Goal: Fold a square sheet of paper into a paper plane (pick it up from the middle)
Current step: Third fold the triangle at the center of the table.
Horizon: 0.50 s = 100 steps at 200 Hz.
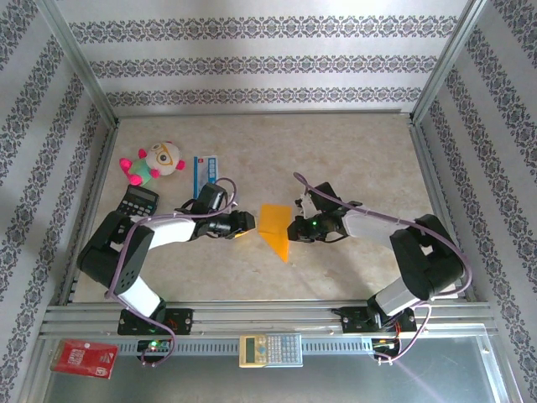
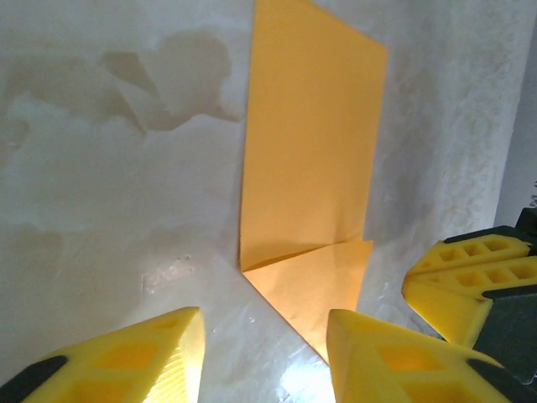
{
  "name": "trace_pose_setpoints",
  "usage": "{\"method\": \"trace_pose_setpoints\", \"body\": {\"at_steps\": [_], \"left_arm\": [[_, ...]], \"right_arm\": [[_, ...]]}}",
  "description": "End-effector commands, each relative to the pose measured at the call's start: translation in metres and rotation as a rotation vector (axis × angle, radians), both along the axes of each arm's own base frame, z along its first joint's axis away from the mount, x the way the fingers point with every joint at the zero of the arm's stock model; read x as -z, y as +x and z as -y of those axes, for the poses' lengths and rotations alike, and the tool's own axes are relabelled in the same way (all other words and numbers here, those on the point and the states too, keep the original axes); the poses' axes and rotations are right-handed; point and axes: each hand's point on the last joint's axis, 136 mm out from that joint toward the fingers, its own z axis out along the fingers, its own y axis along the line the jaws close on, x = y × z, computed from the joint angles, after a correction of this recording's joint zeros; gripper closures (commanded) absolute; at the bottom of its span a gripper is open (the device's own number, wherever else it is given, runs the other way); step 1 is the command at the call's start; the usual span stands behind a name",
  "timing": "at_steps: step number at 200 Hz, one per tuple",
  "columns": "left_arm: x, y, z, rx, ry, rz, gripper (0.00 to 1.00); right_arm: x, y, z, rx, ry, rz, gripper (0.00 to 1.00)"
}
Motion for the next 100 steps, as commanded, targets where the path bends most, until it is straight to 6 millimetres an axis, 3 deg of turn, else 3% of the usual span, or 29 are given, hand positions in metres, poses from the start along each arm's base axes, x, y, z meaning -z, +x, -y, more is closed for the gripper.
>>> {"method": "trace_pose_setpoints", "body": {"at_steps": [1, 47, 100], "left_arm": [[-0.007, 0.003, 0.019, 0.049, -0.032, 0.009, 0.53], [0.006, 0.002, 0.026, 0.07, -0.009, -0.027, 0.52], [0.007, 0.0, 0.033, 0.087, -0.021, -0.044, 0.53]], "right_arm": [[0.008, 0.015, 0.002, 0.055, -0.042, 0.008, 0.9], [0.024, 0.016, 0.002, 0.054, -0.059, -0.02, 0.91], [0.032, 0.016, 0.002, 0.057, -0.068, -0.031, 0.94]]}}
